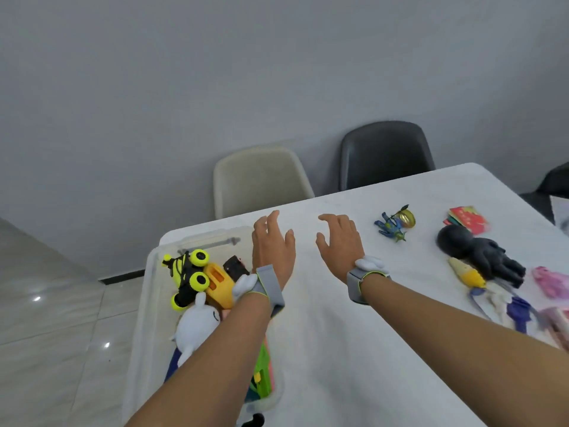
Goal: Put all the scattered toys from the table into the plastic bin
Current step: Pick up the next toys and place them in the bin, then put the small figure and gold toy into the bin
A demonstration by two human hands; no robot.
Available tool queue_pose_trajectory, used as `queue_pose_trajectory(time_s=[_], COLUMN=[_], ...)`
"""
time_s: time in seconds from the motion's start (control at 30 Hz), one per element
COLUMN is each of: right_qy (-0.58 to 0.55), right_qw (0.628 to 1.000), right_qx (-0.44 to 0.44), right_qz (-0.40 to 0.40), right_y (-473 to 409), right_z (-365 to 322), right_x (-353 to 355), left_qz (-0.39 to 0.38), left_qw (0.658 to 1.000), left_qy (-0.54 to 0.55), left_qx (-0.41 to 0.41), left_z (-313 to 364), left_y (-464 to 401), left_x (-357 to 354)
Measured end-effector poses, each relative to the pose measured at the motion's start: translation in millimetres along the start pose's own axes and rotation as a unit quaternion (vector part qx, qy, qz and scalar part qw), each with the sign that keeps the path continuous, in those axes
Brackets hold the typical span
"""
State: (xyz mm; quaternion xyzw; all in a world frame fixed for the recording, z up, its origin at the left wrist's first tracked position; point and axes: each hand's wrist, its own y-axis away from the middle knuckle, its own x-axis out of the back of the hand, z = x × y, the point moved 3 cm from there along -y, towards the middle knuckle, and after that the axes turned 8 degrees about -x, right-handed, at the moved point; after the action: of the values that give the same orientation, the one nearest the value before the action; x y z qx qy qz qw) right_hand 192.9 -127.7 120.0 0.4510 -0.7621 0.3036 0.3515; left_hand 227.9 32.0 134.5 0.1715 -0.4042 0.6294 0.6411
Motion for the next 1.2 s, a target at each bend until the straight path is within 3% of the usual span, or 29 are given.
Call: queue_pose_trajectory(time_s=[0.4,0.57,0.87,1.2], right_qy=[0.03,0.058,0.099,0.136], right_qw=[0.99,0.98,0.97,0.947], right_qx=[-0.137,-0.178,-0.171,-0.169], right_qz=[-0.008,-0.061,-0.145,-0.238], right_y=[-44,-84,-197,-245], right_z=[199,292,367,385], right_x=[42,33,9,-34], left_qz=[-0.118,-0.178,-0.228,-0.245], left_qw=[0.992,0.983,0.963,0.938], left_qy=[0.025,0.041,0.074,0.064], left_qx=[-0.029,0.026,0.122,0.236], left_z=[93,114,120,123], left_y=[-9,-23,-64,-83], left_x=[-150,-235,-354,-449])
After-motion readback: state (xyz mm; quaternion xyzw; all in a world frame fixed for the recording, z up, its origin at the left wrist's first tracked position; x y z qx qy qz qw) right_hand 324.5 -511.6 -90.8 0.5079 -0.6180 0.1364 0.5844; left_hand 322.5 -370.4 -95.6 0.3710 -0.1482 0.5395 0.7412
